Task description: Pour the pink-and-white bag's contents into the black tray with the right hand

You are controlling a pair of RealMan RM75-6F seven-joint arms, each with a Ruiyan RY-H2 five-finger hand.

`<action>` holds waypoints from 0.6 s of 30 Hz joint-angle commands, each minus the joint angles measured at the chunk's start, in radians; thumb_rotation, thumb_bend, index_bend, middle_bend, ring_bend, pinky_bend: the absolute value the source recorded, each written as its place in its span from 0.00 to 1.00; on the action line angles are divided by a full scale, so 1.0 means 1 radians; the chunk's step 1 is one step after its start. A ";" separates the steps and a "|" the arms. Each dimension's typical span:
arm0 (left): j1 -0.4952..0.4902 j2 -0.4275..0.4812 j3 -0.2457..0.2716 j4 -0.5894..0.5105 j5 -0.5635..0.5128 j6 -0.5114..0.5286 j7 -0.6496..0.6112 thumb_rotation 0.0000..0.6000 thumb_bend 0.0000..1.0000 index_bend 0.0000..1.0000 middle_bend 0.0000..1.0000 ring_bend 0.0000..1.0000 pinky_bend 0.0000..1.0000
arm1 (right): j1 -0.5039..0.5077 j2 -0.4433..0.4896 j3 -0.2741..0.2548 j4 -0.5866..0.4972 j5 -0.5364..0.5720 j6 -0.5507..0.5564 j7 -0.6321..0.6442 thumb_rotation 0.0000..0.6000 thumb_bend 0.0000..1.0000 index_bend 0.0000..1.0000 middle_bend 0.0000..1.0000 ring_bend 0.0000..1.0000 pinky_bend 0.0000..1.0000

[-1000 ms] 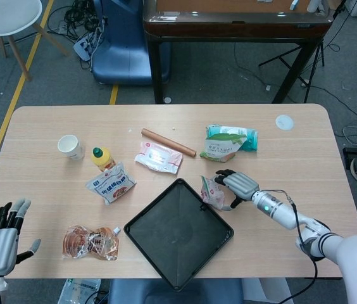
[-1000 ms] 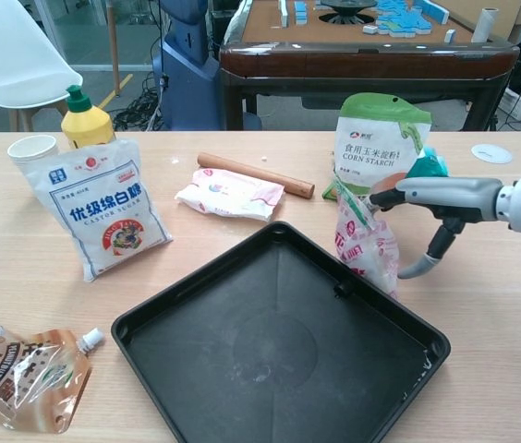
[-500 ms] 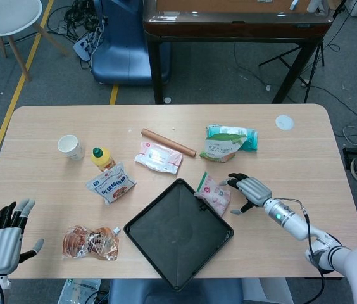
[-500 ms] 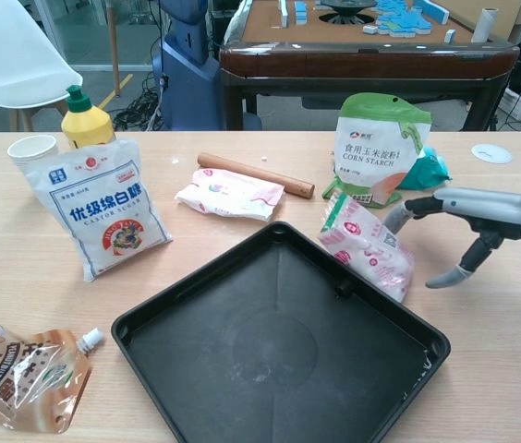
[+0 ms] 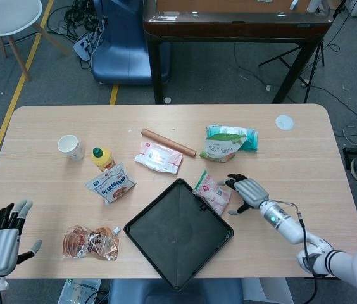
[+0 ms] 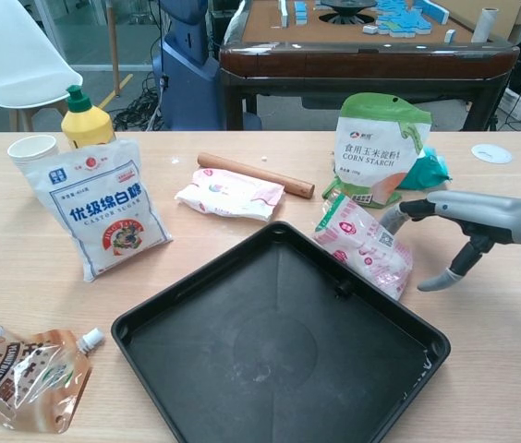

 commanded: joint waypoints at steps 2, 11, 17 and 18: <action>0.000 0.000 0.001 0.002 0.003 0.001 -0.002 1.00 0.20 0.10 0.10 0.01 0.04 | 0.002 -0.005 0.035 -0.028 0.036 -0.018 -0.059 1.00 0.00 0.17 0.24 0.09 0.09; 0.005 0.001 0.003 0.001 0.004 0.007 -0.006 1.00 0.20 0.10 0.10 0.01 0.04 | 0.061 -0.026 0.069 -0.023 0.040 -0.090 -0.079 1.00 0.00 0.17 0.22 0.09 0.08; 0.005 0.001 0.004 -0.001 0.006 0.006 -0.003 1.00 0.20 0.10 0.10 0.01 0.04 | 0.103 -0.023 0.072 -0.021 0.007 -0.111 -0.057 1.00 0.00 0.16 0.22 0.09 0.07; 0.005 0.001 0.004 -0.002 0.007 0.007 -0.002 1.00 0.20 0.10 0.10 0.01 0.04 | 0.108 -0.022 0.072 -0.022 0.002 -0.114 -0.053 1.00 0.00 0.16 0.22 0.09 0.07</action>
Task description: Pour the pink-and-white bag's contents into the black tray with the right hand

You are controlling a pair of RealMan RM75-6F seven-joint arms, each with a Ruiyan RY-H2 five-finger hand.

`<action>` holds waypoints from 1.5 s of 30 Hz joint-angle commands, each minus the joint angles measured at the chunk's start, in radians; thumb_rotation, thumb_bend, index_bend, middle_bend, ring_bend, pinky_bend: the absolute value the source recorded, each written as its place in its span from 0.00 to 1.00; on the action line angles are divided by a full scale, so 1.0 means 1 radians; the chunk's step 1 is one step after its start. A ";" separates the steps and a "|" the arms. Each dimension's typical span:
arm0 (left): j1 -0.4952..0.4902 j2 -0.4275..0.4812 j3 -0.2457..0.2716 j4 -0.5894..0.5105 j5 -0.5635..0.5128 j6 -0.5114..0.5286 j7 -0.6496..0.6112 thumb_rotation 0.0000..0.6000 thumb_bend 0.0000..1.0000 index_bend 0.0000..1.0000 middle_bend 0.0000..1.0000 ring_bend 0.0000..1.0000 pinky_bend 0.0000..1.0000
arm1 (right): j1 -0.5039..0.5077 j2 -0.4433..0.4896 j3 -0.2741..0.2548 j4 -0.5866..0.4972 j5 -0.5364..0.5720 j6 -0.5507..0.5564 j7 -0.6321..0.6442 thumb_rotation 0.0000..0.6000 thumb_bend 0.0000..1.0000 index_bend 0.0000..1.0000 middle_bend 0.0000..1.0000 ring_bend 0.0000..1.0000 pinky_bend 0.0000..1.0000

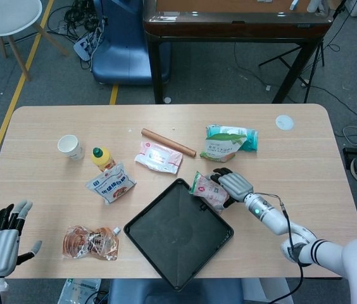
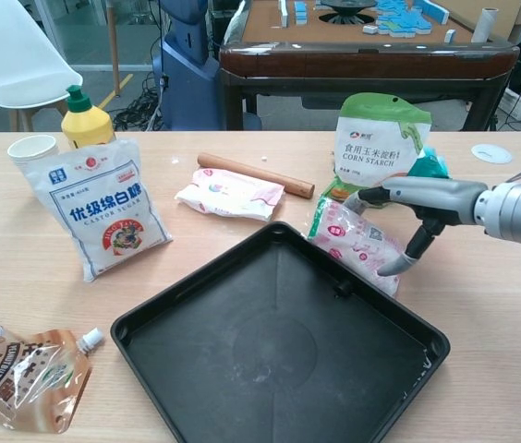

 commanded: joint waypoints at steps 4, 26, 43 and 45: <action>0.003 0.000 0.000 -0.004 0.001 0.006 0.003 1.00 0.20 0.10 0.10 0.01 0.04 | 0.015 0.008 -0.003 -0.003 -0.015 -0.004 -0.001 1.00 0.00 0.16 0.22 0.09 0.07; 0.002 0.000 0.001 0.011 -0.004 -0.003 -0.019 1.00 0.20 0.10 0.10 0.01 0.04 | -0.015 -0.065 0.023 0.074 0.067 -0.027 -0.061 1.00 0.00 0.16 0.22 0.09 0.07; 0.007 0.001 0.002 0.015 -0.005 -0.001 -0.039 1.00 0.20 0.10 0.10 0.01 0.04 | -0.016 -0.099 0.043 0.132 0.081 -0.019 -0.095 1.00 0.42 0.50 0.50 0.37 0.22; 0.007 0.001 0.003 0.015 -0.005 -0.002 -0.038 1.00 0.20 0.10 0.10 0.01 0.04 | -0.021 -0.094 0.047 0.129 0.076 0.004 -0.090 1.00 0.45 0.53 0.53 0.41 0.26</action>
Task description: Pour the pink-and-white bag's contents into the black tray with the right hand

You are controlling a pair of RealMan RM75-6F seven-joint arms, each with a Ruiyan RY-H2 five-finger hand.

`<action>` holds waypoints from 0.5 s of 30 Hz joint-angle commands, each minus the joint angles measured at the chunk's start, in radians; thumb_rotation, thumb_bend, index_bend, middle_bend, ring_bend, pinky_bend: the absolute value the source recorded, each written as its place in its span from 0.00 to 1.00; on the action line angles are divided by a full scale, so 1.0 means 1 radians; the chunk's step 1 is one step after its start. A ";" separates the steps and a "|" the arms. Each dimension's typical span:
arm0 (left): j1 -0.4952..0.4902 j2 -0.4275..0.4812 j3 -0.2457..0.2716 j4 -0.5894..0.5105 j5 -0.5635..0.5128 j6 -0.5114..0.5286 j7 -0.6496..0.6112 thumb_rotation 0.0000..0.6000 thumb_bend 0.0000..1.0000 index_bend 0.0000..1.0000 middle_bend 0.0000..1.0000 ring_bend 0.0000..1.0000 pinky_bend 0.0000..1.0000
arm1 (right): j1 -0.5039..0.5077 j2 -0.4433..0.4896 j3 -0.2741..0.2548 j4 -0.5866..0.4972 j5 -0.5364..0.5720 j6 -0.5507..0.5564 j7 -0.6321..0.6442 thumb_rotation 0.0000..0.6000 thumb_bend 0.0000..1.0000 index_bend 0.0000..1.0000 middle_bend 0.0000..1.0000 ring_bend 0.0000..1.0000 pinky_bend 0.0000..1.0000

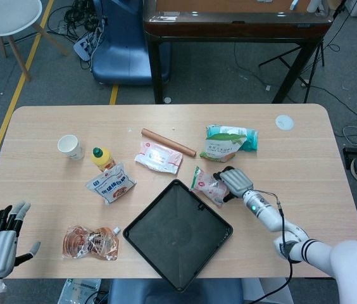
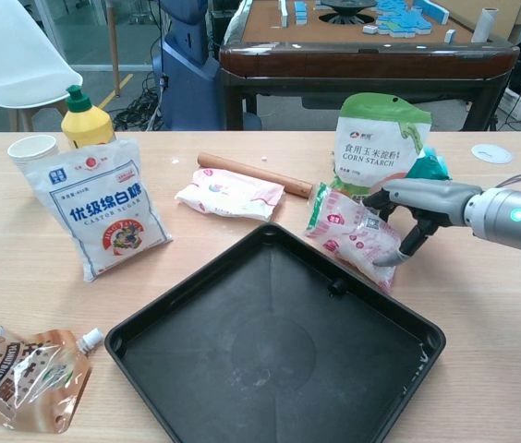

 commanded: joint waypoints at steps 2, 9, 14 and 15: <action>-0.001 -0.001 -0.001 0.000 -0.001 -0.001 0.001 1.00 0.20 0.10 0.10 0.01 0.04 | -0.011 0.017 0.010 -0.011 -0.013 0.046 0.009 1.00 0.48 0.54 0.56 0.44 0.30; -0.001 -0.001 0.000 -0.002 0.002 -0.002 0.003 1.00 0.20 0.10 0.10 0.01 0.04 | -0.013 0.103 0.012 -0.108 -0.038 0.089 -0.024 1.00 0.52 0.55 0.58 0.48 0.36; -0.001 0.003 0.000 -0.003 0.007 0.002 0.004 1.00 0.20 0.10 0.10 0.01 0.04 | 0.003 0.201 0.015 -0.242 -0.058 0.100 -0.124 1.00 0.53 0.57 0.59 0.50 0.42; -0.001 0.003 0.000 -0.003 0.009 0.003 0.003 1.00 0.20 0.10 0.10 0.01 0.04 | 0.006 0.219 0.017 -0.270 -0.060 0.100 -0.146 1.00 0.53 0.57 0.59 0.51 0.45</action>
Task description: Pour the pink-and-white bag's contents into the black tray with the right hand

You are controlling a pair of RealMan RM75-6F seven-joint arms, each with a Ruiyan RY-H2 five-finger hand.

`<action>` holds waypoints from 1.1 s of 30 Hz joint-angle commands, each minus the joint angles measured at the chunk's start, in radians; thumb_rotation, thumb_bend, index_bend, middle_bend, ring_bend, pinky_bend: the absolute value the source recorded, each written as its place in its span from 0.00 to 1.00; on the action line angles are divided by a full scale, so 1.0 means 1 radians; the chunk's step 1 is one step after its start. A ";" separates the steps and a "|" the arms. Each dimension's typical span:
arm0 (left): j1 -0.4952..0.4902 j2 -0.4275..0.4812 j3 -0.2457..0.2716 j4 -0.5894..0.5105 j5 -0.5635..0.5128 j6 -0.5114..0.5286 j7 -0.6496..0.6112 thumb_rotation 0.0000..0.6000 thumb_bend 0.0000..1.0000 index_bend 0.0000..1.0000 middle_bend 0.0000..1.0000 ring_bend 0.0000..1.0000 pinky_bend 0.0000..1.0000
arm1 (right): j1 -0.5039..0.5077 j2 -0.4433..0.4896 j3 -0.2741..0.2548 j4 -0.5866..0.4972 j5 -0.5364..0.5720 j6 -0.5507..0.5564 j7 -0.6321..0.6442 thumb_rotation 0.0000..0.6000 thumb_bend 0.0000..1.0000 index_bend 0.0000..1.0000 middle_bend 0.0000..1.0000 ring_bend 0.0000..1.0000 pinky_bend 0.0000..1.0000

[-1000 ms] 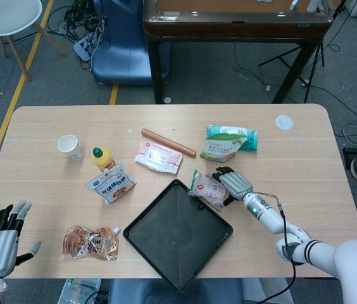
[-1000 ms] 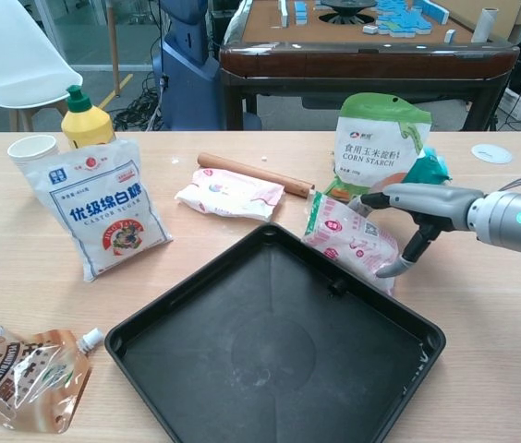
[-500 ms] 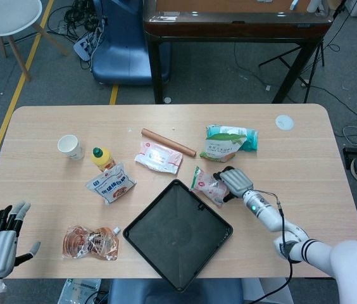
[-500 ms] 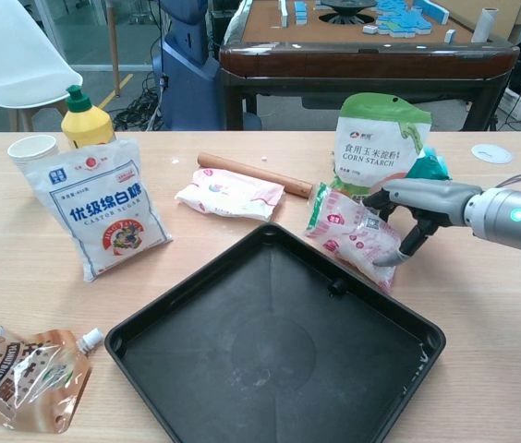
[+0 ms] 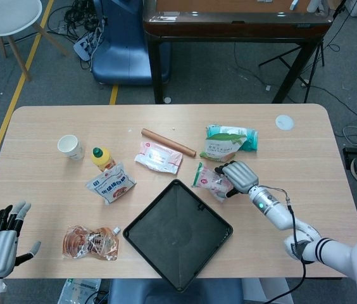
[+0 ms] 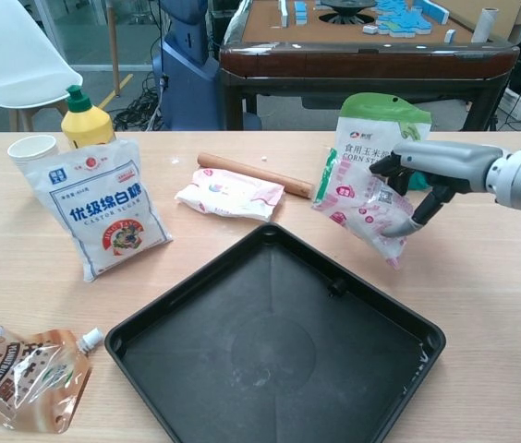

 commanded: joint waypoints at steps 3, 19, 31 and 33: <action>0.001 0.000 0.001 0.002 0.005 0.004 -0.004 1.00 0.20 0.10 0.10 0.01 0.04 | 0.025 0.121 0.012 -0.177 -0.010 -0.002 -0.154 1.00 0.53 0.57 0.60 0.53 0.55; 0.015 0.002 0.002 0.022 0.022 0.031 -0.045 1.00 0.20 0.10 0.10 0.01 0.04 | 0.118 0.225 0.020 -0.446 0.108 -0.102 -0.784 1.00 0.53 0.58 0.61 0.56 0.66; 0.025 0.002 0.002 0.041 0.027 0.042 -0.080 1.00 0.20 0.10 0.10 0.01 0.03 | 0.145 0.188 -0.002 -0.499 0.217 -0.070 -1.069 1.00 0.53 0.59 0.61 0.56 0.66; 0.025 0.002 0.002 0.043 0.027 0.041 -0.081 1.00 0.20 0.10 0.10 0.01 0.03 | 0.147 0.184 -0.006 -0.501 0.226 -0.062 -1.090 1.00 0.53 0.59 0.61 0.56 0.66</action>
